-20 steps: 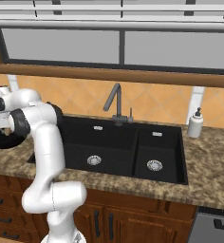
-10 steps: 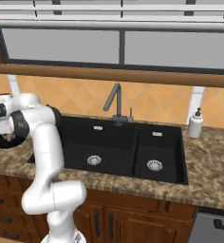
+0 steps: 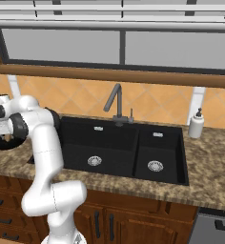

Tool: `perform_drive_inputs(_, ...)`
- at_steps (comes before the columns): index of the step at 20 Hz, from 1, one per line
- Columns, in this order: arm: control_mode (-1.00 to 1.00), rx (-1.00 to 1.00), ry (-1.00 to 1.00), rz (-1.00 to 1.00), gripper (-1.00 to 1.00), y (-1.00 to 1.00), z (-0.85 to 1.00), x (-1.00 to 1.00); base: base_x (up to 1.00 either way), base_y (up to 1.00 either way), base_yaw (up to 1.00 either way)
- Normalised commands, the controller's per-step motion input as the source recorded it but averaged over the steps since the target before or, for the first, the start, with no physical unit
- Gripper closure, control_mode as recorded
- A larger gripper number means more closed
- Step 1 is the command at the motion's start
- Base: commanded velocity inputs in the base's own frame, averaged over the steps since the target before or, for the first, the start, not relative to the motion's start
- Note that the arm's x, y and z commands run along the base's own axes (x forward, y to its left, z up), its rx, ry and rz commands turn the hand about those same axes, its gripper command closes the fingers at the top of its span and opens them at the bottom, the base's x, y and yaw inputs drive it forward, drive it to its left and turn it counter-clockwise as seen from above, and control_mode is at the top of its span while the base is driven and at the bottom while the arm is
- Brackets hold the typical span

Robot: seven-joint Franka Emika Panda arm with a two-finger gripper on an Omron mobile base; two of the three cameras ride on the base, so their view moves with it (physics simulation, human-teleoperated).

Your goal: Pick the sweet potato from the sink and place it in the bowl. Then pick the bowl and place it in the microwave. Then close the microwave door and press the start button.

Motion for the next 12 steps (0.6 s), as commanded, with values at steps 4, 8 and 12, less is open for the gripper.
perform_drive_inputs(4,-1.00,0.00,-0.06,0.00,-1.00,0.00,0.04,-0.19,0.00,0.00,0.00)
perform_drive_inputs(8,-1.00,0.00,-0.10,0.00,-1.00,-0.07,0.27,-0.28,0.00,0.00,0.00)
perform_drive_inputs(12,-1.00,0.04,-0.11,-0.03,-1.00,-0.51,0.58,-0.37,0.00,0.00,0.00)
